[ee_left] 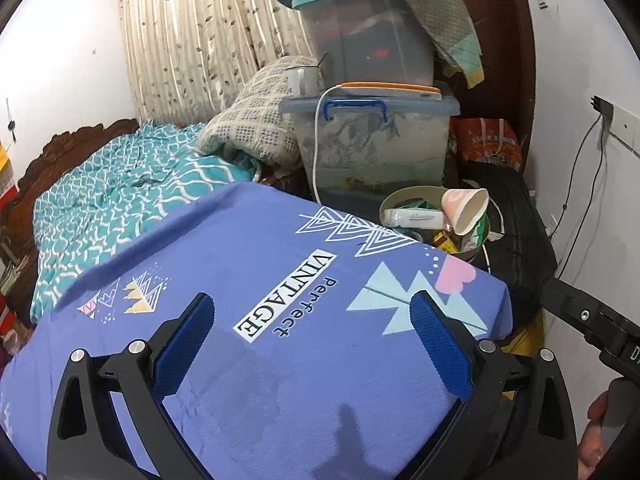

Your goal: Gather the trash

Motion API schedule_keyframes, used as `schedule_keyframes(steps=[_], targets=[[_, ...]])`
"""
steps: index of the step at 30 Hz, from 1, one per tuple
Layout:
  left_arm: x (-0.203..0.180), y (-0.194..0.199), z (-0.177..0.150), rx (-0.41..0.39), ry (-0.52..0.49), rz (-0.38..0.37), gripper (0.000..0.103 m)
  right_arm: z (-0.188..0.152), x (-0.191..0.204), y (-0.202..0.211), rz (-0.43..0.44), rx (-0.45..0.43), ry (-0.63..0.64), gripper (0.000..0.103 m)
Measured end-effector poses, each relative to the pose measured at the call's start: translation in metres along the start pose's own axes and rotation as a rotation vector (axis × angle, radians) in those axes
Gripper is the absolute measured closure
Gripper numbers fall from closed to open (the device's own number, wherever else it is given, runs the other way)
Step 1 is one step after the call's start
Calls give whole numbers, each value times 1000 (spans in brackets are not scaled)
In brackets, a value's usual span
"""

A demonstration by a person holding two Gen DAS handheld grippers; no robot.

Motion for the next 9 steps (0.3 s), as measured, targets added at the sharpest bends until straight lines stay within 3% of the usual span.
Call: schedule_keyframes(steps=[9], targets=[[-3,2,2,0,9,-14,9,7,8,13,-28,-51,62,3]])
Point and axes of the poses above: each gripper's, at about its wrist camera, not at the fingertips, and y roughly against the way its jaws point, x to its left, z to its top, the point moved 4 cm from there along -y, roughly the way its jaws point, and after that the axes turned 6 degrees about y, right-handed, at the moved point
